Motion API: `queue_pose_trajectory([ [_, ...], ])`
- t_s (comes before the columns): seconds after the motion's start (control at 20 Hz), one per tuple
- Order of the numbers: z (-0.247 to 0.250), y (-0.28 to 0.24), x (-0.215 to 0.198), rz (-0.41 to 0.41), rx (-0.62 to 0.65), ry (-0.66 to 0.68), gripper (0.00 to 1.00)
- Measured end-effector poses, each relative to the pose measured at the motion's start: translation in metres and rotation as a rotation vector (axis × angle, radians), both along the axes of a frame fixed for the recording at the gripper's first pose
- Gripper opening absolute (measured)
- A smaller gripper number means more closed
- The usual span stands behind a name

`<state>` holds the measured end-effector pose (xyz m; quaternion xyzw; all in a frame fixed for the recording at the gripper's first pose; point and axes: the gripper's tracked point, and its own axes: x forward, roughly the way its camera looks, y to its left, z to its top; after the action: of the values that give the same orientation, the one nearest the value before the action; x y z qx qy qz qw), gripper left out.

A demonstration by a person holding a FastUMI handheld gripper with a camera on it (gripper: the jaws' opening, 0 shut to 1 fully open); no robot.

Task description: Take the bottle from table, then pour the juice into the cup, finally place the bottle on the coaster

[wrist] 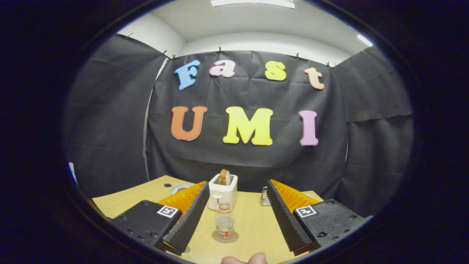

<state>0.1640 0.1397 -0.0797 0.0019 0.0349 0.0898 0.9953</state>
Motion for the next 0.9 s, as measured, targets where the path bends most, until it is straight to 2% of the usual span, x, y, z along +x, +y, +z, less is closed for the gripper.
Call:
queue_pose_trajectory([
  [0.15,0.035,-0.025,-0.042,-0.026,-0.028,-0.035,1.0],
  [0.35,0.059,-0.051,-0.102,-0.04,-0.002,-0.048,1.0],
  [0.65,0.045,-0.088,-0.165,-0.104,0.074,-0.029,1.0],
  [0.9,0.044,-0.107,-0.189,-0.145,0.046,-0.05,1.0],
])
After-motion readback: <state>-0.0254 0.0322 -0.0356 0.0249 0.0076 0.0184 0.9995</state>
